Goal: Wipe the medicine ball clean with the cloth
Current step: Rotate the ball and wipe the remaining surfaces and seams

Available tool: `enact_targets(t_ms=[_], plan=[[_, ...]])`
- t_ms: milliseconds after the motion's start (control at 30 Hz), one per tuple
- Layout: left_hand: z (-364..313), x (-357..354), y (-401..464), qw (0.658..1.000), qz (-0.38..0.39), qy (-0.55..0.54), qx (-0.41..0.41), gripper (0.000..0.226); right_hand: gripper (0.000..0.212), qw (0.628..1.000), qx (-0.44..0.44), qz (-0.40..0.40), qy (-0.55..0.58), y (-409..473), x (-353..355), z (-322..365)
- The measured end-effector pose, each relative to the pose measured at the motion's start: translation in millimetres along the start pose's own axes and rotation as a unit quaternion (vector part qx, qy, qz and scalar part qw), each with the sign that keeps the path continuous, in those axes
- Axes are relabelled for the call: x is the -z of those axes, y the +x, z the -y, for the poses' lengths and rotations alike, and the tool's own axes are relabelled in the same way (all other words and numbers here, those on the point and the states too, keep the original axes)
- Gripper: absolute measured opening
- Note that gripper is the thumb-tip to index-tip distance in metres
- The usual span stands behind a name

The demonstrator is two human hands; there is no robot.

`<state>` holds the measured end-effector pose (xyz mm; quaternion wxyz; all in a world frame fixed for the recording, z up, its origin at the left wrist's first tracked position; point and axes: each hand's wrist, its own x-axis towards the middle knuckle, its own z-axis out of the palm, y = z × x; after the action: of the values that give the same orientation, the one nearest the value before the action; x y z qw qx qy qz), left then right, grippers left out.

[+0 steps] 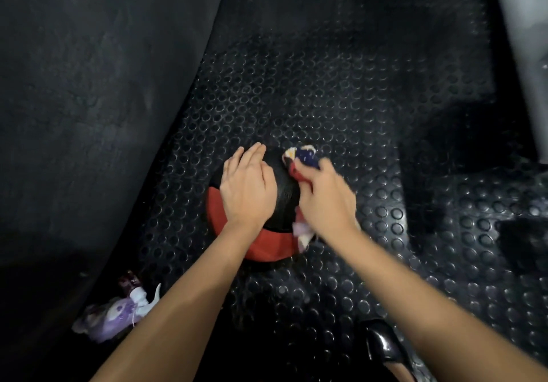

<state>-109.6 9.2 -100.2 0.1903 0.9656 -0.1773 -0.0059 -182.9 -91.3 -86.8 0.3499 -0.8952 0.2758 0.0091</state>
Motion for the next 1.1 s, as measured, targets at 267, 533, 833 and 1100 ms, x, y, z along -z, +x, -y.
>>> enact_targets(t_ms=[267, 533, 833, 1100], plan=[[0, 3, 5, 1.0, 0.011, -0.021, -0.001, 0.047, 0.045, 0.999, -0.033, -0.029, 0.004, 6, -6, -9], [-6, -2, 16, 0.998, 0.046, 0.039, -0.022, 0.045, 0.039, 0.997, -0.068, 0.014, 0.021, 57, 6, -9], [0, -2, 24, 1.0, 0.001, 0.011, -0.016, 0.049, 0.042, 0.997, 0.028, -0.064, 0.018, -8, -5, 1], [14, -2, -1, 0.999, -0.036, -0.009, -0.034, 0.055, 0.041, 0.985, -0.133, 0.035, 0.104, 46, -5, -25]])
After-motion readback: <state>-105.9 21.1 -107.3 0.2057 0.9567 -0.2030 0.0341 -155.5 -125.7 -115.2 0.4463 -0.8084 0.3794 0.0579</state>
